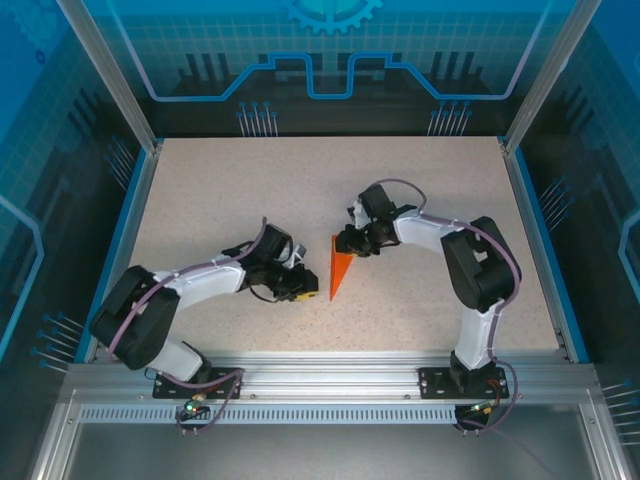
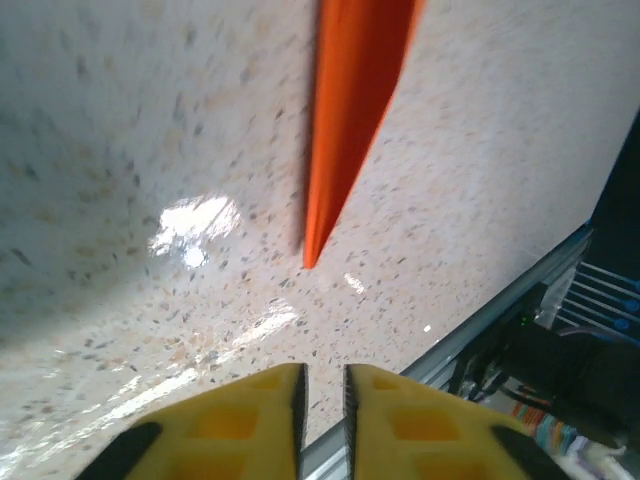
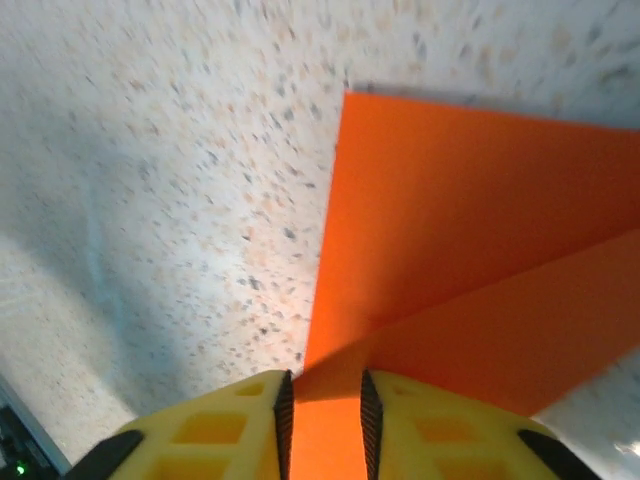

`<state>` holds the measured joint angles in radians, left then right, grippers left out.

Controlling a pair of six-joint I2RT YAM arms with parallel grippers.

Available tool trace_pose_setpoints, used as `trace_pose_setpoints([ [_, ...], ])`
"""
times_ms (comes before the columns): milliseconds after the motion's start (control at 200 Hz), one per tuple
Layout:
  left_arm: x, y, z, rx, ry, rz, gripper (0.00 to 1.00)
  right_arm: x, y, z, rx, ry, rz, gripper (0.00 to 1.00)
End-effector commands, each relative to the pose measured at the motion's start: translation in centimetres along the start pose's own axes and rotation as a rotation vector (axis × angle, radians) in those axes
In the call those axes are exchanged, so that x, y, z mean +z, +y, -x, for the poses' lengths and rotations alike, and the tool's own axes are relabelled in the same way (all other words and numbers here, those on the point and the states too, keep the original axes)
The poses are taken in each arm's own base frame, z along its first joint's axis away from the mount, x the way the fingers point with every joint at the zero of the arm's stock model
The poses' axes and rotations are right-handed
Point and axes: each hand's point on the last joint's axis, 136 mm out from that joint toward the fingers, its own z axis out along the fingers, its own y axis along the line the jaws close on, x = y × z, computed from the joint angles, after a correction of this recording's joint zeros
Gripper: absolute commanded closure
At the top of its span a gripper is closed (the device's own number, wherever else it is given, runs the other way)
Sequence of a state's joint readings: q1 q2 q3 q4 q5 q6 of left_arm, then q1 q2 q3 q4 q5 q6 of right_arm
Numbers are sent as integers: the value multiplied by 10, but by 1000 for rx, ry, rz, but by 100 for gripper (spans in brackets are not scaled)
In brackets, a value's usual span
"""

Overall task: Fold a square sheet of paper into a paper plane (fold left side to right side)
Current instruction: Fold the wing for the fifth time at the center of the table, then turn over the paper plane at the center of the table.

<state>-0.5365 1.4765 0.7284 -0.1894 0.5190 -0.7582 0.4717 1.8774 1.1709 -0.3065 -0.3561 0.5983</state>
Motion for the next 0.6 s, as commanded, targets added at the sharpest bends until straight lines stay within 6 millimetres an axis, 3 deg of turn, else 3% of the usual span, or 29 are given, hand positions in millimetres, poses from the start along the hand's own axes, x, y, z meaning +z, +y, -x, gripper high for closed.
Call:
trace_pose_setpoints([
  [0, -27, -7, 22, 56, -107, 34, 64, -42, 17, 17, -72, -119, -86, 63],
  [150, -56, -9, 51, 75, -245, 65, 47, -62, 9, -3, -63, -144, -289, 48],
  [275, -73, -7, 69, 72, -334, 97, 37, -52, 10, -22, -42, -137, -367, 42],
  [465, -82, -5, 77, 84, -369, 129, 33, -24, 8, -33, -15, -88, -446, 42],
  [595, -83, 0, 74, 86, -369, 145, 32, -11, 5, -36, -17, -54, -493, 50],
])
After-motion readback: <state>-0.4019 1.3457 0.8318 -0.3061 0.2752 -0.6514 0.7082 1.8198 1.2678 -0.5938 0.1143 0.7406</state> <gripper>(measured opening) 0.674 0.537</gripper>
